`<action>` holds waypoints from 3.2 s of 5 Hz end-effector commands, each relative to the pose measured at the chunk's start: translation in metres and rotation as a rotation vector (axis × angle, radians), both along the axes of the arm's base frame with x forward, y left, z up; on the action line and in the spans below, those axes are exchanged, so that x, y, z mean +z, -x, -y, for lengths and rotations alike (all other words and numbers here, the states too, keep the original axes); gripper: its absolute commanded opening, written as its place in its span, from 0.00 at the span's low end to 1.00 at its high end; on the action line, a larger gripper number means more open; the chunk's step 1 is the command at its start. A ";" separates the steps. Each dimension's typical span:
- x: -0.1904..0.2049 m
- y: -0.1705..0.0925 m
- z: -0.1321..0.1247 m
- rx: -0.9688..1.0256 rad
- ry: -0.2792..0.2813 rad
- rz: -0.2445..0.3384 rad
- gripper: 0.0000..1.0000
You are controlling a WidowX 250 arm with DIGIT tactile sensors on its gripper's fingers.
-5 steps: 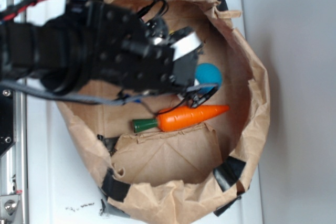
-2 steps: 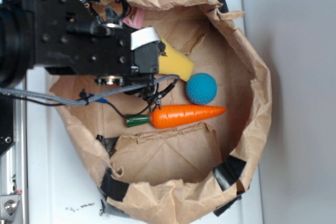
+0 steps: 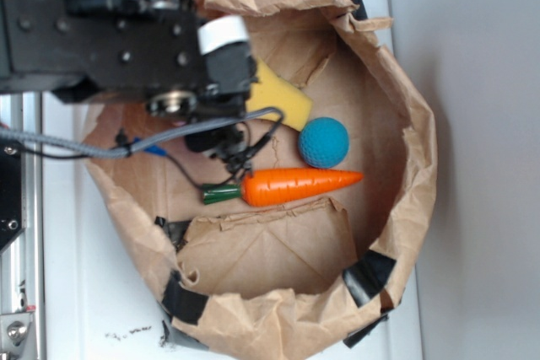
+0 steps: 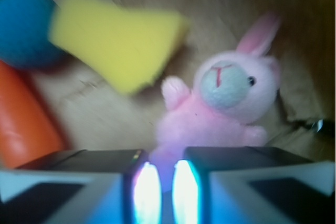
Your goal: Grab the pink bunny.
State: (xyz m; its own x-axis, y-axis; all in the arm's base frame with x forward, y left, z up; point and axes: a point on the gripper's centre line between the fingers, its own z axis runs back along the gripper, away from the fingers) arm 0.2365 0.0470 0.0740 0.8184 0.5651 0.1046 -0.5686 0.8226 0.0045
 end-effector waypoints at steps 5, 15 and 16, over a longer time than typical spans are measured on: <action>-0.034 -0.021 -0.019 0.097 -0.039 0.054 1.00; 0.044 -0.018 0.008 0.037 0.123 0.011 0.00; 0.039 -0.026 0.007 0.029 0.108 0.019 1.00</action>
